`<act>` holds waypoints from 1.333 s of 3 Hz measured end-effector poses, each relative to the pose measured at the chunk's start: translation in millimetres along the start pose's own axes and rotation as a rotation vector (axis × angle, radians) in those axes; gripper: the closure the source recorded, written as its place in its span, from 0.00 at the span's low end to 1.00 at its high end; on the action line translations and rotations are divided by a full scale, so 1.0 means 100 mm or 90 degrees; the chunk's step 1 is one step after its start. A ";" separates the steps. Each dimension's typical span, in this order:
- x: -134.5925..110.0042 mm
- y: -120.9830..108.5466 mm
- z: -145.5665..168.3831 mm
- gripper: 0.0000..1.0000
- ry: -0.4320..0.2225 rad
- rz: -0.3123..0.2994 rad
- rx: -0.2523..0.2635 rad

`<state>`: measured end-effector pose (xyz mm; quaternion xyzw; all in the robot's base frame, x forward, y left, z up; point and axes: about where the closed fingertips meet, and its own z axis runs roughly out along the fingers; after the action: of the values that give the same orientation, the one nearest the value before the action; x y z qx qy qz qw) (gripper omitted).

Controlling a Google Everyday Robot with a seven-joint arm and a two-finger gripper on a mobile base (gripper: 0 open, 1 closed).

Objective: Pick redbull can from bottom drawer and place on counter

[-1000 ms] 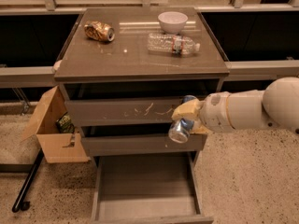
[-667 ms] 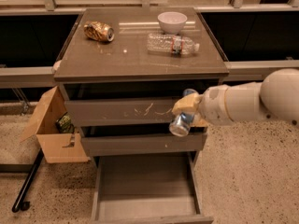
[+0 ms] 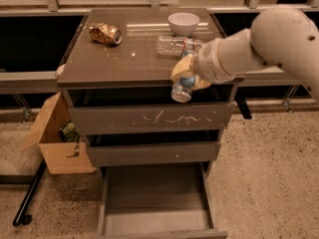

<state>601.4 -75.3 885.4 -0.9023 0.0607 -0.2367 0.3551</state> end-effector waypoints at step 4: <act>0.74 -0.54 0.80 1.00 -0.060 -0.141 -0.021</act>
Offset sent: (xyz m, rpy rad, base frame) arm 0.0358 0.0243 0.0094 -0.0632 -0.0131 0.0582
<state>701.3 -7.2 898.7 -0.9193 -0.0518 -0.2309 0.3144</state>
